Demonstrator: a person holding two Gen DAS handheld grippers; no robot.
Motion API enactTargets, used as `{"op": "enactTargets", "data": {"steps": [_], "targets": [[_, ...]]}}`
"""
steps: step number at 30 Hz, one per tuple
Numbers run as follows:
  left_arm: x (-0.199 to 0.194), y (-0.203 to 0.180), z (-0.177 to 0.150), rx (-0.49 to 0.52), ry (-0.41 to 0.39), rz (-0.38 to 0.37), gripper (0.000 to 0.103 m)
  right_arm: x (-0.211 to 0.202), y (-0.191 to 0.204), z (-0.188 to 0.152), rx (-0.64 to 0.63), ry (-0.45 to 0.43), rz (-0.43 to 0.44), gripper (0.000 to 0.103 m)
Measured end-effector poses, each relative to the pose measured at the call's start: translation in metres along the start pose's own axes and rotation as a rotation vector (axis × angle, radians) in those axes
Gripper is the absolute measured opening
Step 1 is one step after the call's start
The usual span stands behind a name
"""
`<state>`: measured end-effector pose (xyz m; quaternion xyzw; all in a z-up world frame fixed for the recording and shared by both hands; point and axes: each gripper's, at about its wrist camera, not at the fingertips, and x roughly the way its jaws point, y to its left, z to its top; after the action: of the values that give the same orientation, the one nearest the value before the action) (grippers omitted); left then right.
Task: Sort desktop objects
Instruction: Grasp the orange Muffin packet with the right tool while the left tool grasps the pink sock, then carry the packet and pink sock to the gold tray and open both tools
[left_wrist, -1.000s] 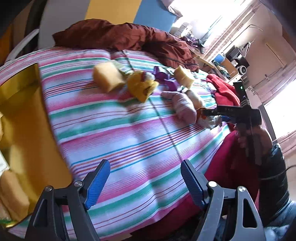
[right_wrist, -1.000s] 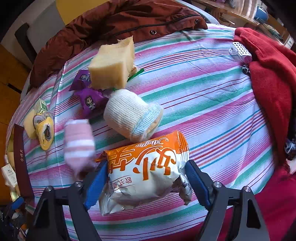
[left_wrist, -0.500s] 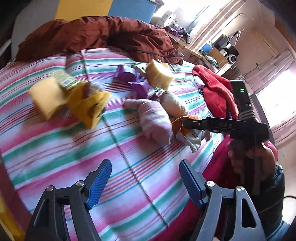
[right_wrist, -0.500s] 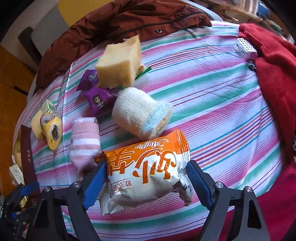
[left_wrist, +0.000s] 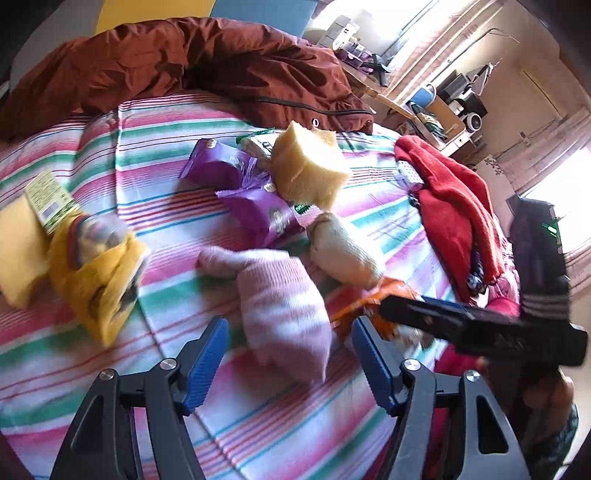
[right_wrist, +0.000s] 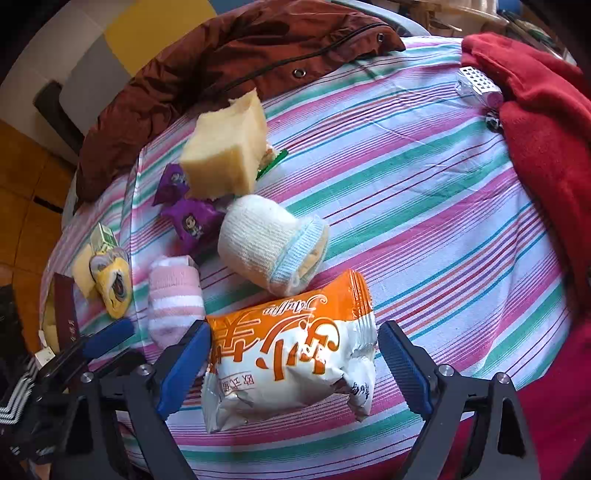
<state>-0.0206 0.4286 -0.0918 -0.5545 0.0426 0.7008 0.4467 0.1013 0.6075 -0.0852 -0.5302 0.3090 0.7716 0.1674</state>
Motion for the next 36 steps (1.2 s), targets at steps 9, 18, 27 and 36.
{"op": "enactTargets", "data": {"steps": [9, 18, 27, 36], "targets": [[0.032, 0.007, 0.002, 0.035, 0.005, 0.065, 0.065, 0.0, 0.0, 0.002, 0.008, -0.007, 0.02, 0.093], [0.025, 0.003, -0.006, 0.109, 0.016, 0.134, 0.042, 0.004, 0.0, 0.001, 0.003, 0.014, 0.023, 0.094], [0.0, 0.019, -0.031, 0.082, 0.006, 0.135, 0.039, 0.014, 0.019, -0.005, -0.08, 0.063, 0.031, 0.103], [-0.023, 0.029, -0.06, 0.099, -0.024, 0.161, 0.039, 0.028, 0.037, -0.01, -0.17, 0.115, -0.024, 0.094]]}}
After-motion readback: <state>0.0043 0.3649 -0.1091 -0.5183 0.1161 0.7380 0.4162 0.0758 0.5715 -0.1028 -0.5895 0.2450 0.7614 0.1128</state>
